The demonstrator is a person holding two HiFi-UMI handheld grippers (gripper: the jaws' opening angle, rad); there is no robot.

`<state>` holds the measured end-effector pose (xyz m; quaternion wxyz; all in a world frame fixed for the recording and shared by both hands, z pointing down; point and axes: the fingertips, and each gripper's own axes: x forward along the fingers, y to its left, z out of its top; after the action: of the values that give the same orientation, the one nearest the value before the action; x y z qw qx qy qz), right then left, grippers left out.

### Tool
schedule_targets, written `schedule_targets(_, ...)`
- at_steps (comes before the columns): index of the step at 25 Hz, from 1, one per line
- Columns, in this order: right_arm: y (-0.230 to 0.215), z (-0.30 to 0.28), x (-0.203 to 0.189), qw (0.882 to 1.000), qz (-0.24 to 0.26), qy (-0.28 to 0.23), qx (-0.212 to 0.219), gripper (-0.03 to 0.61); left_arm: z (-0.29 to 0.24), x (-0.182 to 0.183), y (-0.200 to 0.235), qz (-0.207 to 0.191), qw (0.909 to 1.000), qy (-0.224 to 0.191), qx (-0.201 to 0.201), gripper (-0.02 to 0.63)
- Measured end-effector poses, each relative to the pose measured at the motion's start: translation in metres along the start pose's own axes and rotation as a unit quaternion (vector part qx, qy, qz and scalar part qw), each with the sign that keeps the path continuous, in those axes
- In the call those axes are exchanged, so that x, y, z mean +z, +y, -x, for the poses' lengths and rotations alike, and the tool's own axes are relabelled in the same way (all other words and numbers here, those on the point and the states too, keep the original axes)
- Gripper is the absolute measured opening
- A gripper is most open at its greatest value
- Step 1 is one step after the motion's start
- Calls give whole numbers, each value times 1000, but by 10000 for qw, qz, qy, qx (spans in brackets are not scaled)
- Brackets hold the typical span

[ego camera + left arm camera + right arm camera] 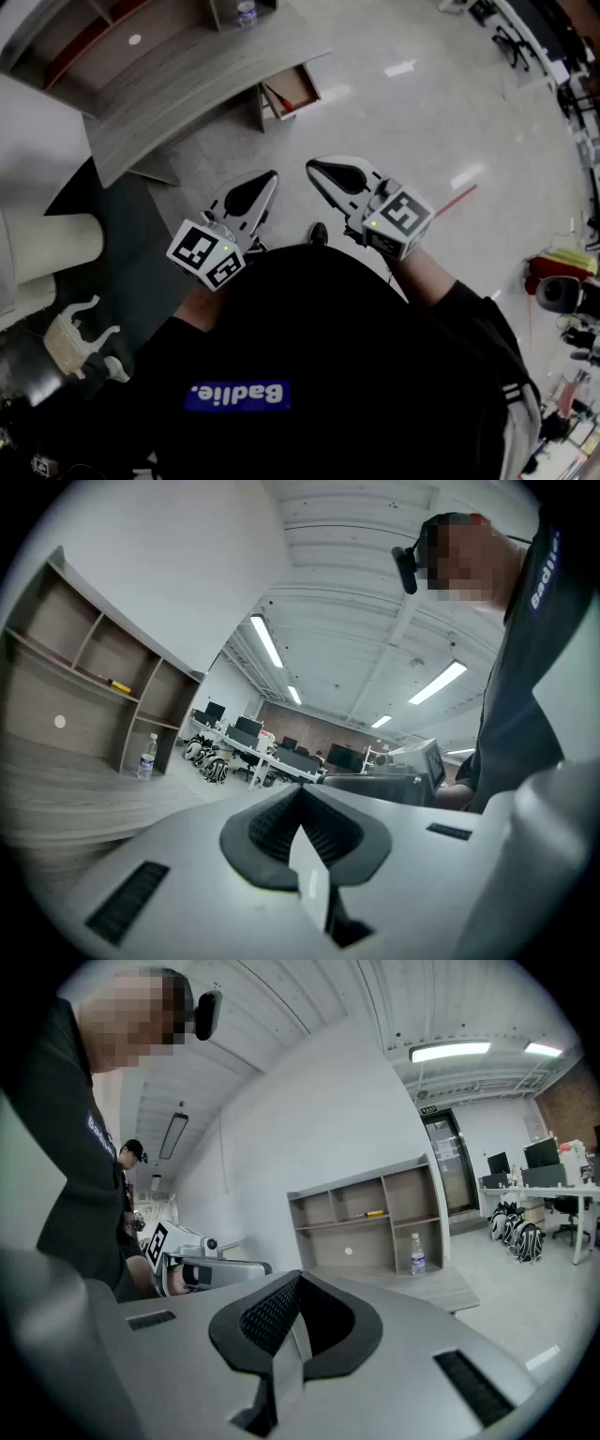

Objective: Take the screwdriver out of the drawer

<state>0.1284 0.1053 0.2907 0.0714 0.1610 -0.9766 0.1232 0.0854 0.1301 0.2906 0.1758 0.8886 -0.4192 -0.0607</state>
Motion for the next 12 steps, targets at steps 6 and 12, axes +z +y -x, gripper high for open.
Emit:
schedule_targets(6, 1, -1, -5, 10000, -17, 81, 1, 29, 3, 4, 3, -31, 10000, 0, 16, 2)
schedule_targets(12, 2, -11, -4, 10000, 0, 57, -12, 29, 6, 2, 9, 7, 10000, 1, 4, 2)
